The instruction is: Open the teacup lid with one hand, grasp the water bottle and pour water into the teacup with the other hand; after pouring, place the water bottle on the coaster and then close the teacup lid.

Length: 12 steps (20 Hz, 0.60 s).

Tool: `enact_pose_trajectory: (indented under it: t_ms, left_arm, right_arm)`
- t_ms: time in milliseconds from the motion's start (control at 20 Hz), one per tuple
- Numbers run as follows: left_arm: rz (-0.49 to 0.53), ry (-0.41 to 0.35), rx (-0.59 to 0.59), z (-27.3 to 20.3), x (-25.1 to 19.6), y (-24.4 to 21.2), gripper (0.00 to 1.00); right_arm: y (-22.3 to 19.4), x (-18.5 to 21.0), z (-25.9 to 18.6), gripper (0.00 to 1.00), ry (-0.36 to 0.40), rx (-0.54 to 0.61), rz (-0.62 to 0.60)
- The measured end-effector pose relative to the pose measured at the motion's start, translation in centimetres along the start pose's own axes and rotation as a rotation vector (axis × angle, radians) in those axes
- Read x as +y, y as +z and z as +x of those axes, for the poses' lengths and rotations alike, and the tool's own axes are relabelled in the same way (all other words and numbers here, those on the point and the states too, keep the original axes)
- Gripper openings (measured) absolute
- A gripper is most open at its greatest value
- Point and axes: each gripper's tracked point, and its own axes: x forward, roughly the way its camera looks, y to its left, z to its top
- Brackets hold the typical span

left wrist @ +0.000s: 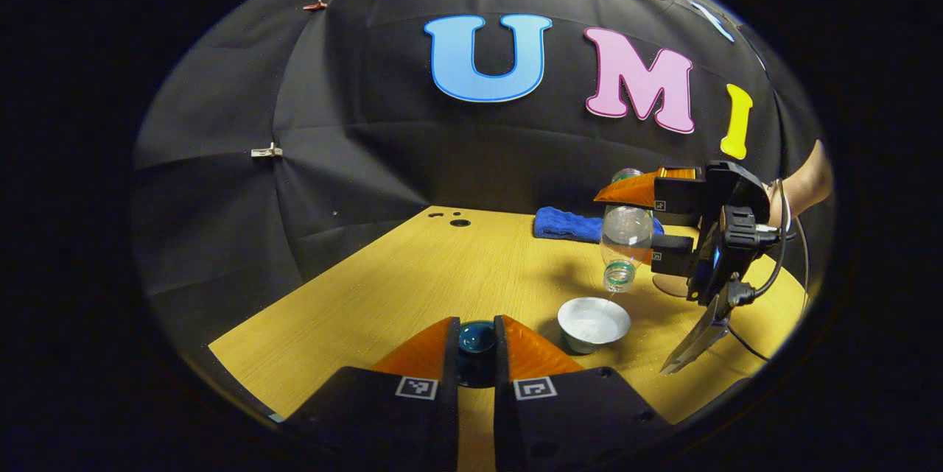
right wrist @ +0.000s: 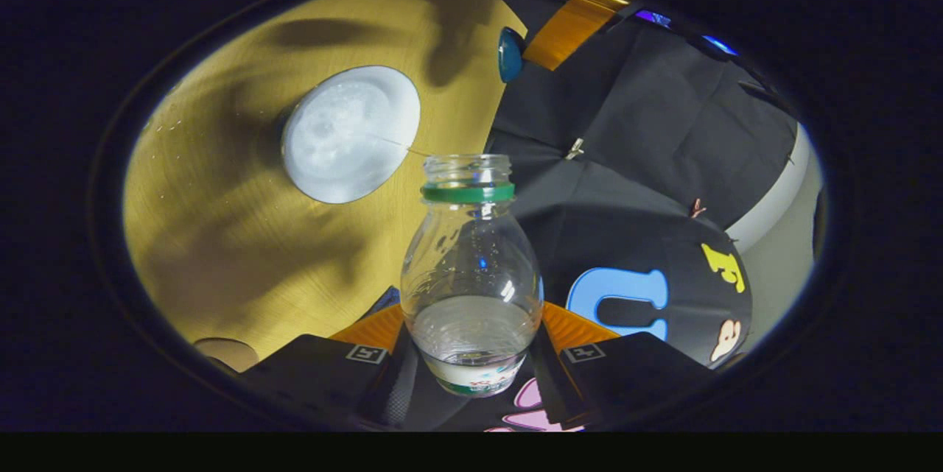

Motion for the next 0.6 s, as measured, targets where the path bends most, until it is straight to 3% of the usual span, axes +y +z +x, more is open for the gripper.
enact_pose_trajectory:
  t_ms: [150,300,600]
  left_arm:
    - [-0.009,0.010,-0.002,0.0,-0.3,0.3,0.23]
    - [-0.008,0.013,0.002,0.3,-0.8,0.3,0.19]
    - [0.001,-0.003,-0.004,0.8,-2.7,1.2,0.23]
  right_arm:
    - [-0.9,1.1,-0.2,0.71,0.029,0.047,0.083]
    - [-3.1,1.2,0.0,0.71,0.070,0.141,0.274]
    - [-7.8,1.7,-1.5,0.72,0.110,0.356,0.799]
